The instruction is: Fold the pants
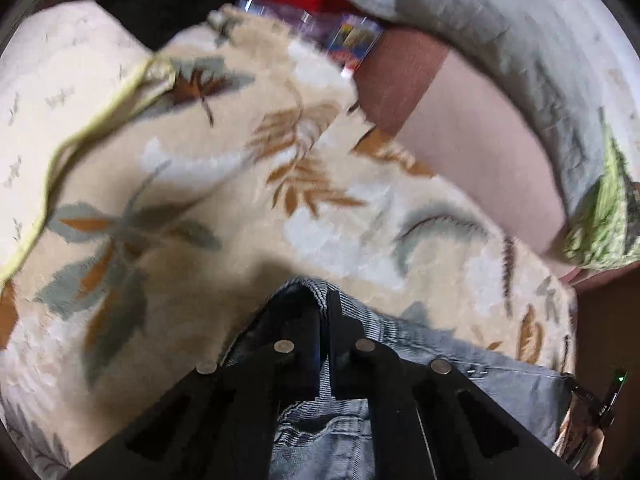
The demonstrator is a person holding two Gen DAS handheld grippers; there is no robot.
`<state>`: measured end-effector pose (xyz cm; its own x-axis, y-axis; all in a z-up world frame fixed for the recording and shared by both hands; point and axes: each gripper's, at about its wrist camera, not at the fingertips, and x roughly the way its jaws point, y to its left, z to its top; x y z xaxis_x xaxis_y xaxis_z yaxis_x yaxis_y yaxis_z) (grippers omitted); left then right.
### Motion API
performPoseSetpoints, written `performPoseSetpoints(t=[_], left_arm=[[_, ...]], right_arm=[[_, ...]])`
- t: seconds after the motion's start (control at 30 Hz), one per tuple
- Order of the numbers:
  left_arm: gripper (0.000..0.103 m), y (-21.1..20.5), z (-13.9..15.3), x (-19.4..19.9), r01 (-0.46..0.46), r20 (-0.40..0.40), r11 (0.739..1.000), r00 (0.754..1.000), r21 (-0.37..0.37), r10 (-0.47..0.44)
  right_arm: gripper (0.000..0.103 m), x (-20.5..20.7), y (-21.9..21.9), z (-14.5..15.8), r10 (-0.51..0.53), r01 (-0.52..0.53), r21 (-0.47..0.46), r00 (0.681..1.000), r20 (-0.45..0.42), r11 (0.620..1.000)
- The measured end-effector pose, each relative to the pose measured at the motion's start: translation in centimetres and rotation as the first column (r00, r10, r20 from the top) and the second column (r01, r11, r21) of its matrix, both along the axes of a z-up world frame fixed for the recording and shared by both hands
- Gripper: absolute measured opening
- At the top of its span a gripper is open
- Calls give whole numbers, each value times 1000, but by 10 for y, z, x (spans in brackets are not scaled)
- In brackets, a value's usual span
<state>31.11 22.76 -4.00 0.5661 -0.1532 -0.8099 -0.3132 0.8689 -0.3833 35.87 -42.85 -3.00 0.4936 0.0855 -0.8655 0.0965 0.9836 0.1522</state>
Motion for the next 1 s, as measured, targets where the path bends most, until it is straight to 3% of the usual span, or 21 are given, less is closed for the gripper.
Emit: performPoseSetpoints(t=[0.27, 0.4, 0.53, 0.67, 0.73, 0.8, 0.83, 0.9, 0.97, 1.0], left_arm=[[2, 4, 75, -65, 34, 202, 998, 979, -52, -22], [2, 18, 110, -144, 59, 317, 994, 948, -93, -27], [3, 27, 113, -221, 98, 356, 989, 933, -112, -52], [7, 33, 81, -288, 171, 290, 979, 948, -107, -134], [8, 35, 60, -302, 188, 205, 979, 964, -81, -168], [25, 37, 41, -309, 155, 81, 988, 985, -5, -154], [30, 40, 37, -311, 138, 52, 990, 989, 13, -138], [34, 45, 42, -316, 92, 63, 996, 994, 11, -92], [48, 41, 54, -316, 81, 95, 997, 992, 21, -82], [60, 35, 62, -314, 73, 115, 997, 990, 36, -76]], right_arm=[[12, -56, -1, 75, 2, -13, 66, 987, 161, 998], [12, -115, -8, 110, 5, -34, 116, 970, 245, 993], [12, -190, -16, 119, 18, -66, 156, 957, 291, 986], [16, -267, -15, 87, 114, -157, 171, 965, 235, 973], [18, -296, -13, 50, 177, -197, 188, 977, 119, 962], [42, -317, -7, 9, 219, -212, 141, 975, -33, 967], [62, -327, -7, -5, 219, -209, 111, 972, -88, 972], [63, -340, -14, -9, 195, -181, 146, 977, -90, 973], [64, -346, -23, 4, 154, -147, 161, 988, -32, 976], [64, -346, -30, 14, 123, -121, 183, 992, 1, 976]])
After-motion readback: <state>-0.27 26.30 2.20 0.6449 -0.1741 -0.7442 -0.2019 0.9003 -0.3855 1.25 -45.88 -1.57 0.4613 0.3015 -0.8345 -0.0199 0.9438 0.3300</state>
